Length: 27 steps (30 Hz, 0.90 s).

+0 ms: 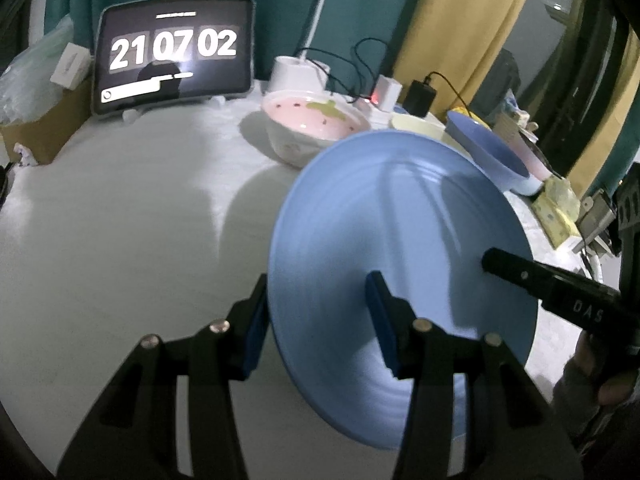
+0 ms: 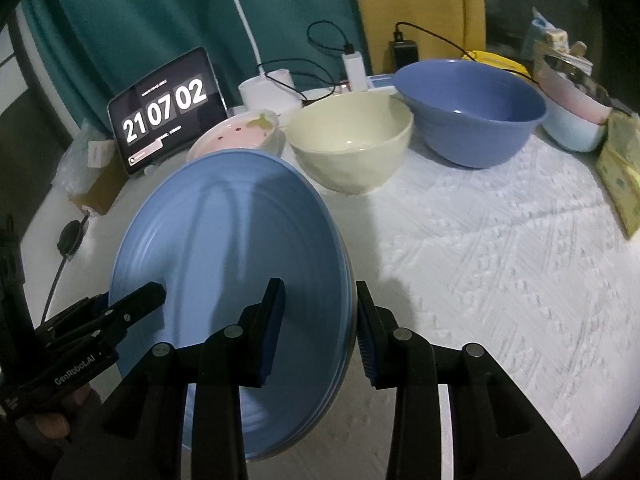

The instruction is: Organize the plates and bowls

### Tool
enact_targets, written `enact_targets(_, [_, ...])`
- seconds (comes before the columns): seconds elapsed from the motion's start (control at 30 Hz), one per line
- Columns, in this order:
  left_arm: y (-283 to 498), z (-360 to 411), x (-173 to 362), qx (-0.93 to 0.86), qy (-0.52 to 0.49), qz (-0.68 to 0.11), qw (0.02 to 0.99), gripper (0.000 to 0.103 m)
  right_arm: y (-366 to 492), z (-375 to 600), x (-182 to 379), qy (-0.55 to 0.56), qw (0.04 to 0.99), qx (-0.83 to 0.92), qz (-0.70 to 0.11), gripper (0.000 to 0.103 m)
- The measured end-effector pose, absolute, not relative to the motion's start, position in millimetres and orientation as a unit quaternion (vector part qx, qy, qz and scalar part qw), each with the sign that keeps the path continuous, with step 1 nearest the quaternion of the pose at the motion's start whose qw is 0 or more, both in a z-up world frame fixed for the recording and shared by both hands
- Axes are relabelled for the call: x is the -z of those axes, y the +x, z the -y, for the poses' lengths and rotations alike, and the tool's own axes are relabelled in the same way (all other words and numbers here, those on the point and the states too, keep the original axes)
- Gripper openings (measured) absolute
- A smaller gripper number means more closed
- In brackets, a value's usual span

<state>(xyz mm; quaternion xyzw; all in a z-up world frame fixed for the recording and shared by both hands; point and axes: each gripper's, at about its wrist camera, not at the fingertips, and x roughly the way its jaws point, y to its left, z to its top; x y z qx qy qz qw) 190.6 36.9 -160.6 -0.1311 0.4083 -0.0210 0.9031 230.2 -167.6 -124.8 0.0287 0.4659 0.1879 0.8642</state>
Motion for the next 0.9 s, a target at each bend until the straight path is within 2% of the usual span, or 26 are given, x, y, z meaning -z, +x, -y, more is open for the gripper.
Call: enact_targets(0.9, [209, -72, 181, -0.025, -0.108, -0.428, 0.897, 0.048, 269, 111, 148, -0.002, 0.841, -0.211, -0.498, 0.037])
